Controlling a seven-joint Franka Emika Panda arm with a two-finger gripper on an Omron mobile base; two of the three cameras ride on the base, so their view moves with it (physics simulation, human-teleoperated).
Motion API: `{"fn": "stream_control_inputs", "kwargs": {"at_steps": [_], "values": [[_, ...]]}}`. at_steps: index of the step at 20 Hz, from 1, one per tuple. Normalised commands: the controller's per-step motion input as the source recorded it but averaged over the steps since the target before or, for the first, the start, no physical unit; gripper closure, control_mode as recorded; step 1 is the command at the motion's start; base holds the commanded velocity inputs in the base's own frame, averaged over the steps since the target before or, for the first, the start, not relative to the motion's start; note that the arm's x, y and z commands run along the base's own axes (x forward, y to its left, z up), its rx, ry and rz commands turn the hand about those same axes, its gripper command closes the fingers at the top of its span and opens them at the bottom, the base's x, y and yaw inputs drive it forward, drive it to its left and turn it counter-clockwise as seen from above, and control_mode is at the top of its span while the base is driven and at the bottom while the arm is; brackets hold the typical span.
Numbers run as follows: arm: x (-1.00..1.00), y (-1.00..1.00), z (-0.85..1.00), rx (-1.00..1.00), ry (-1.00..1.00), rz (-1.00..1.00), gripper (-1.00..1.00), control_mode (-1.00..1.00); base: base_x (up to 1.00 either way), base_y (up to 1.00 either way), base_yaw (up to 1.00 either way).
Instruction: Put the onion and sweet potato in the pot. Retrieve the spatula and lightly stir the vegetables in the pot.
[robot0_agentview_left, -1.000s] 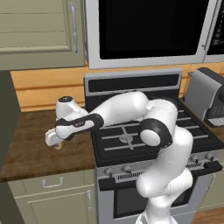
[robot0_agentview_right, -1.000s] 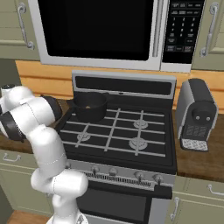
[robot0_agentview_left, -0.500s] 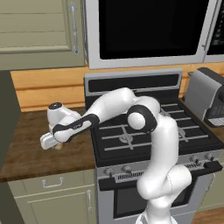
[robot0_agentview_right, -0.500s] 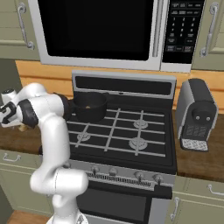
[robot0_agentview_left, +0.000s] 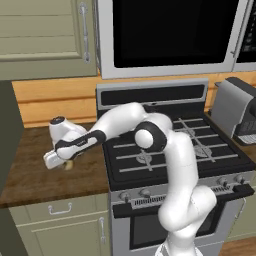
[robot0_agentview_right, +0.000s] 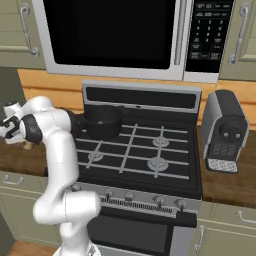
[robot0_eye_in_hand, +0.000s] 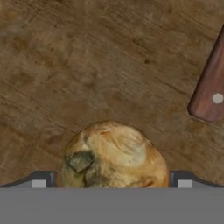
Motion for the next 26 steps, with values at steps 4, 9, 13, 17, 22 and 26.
{"fn": "stream_control_inputs", "kwargs": {"at_steps": [4, 9, 13, 17, 22, 26], "values": [[0.00, -0.13, -0.09, 0.00, -0.02, 0.00, 1.00, -1.00, 0.00, 0.00, 0.00], [-0.38, -0.53, 0.14, 0.00, -0.16, 0.06, 1.00, -1.00, 0.00, 0.00, 0.00], [-0.76, -0.76, 0.64, 0.00, -0.35, 0.20, 1.00, -1.00, 0.00, 0.00, 0.00], [-0.55, -0.96, 0.81, -0.01, -0.30, 0.16, 1.00, -1.00, 0.00, 0.00, 0.00], [-0.14, -1.00, 0.89, 0.00, -0.23, 0.09, 1.00, -1.00, 0.00, 0.00, 0.00], [0.05, -1.00, 1.00, 0.02, -0.13, 0.00, 1.00, -1.00, 0.00, 0.00, 0.00]]}}
